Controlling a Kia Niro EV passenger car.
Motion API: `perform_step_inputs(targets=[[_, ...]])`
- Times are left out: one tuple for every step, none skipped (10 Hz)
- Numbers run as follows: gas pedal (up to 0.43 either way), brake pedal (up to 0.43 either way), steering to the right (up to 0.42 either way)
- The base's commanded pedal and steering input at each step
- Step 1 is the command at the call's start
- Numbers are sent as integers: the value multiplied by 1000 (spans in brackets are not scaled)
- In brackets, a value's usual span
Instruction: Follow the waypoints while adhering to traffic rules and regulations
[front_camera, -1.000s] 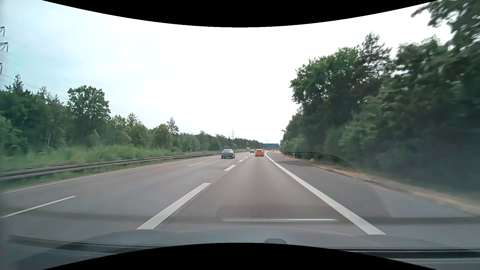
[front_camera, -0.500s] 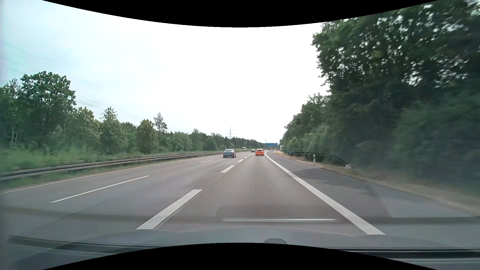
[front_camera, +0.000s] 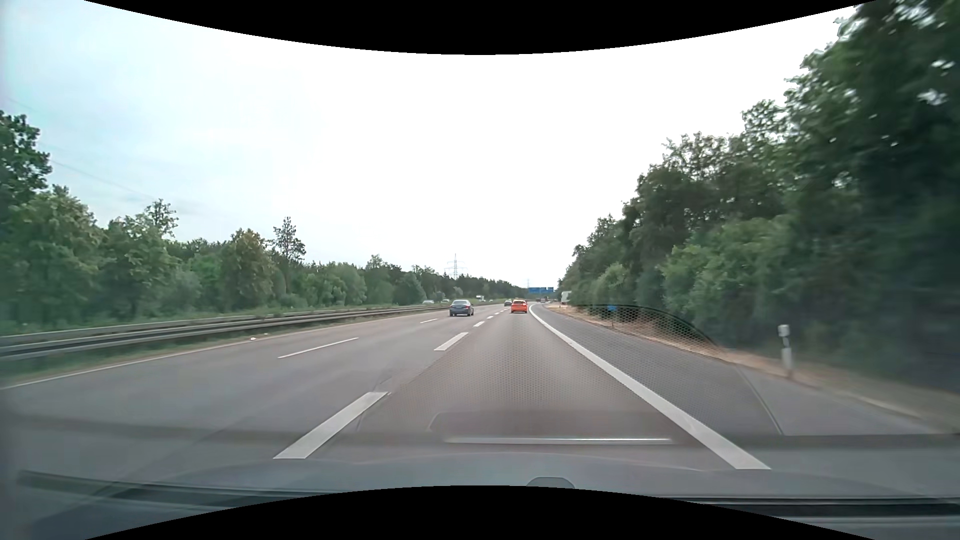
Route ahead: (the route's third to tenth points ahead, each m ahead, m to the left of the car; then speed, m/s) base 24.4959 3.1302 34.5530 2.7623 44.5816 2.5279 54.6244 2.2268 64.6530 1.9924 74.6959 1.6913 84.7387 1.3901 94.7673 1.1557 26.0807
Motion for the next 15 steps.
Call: perform_step_inputs(targets=[[98,0,0],[98,0,1],[98,0,0],[98,0,0],[98,0,0],[98,0,0],[98,0,0],[98,0,0],[98,0,0],[98,0,0],[98,0,0],[98,0,0],[98,0,0],[98,0,0],[98,0,0]])
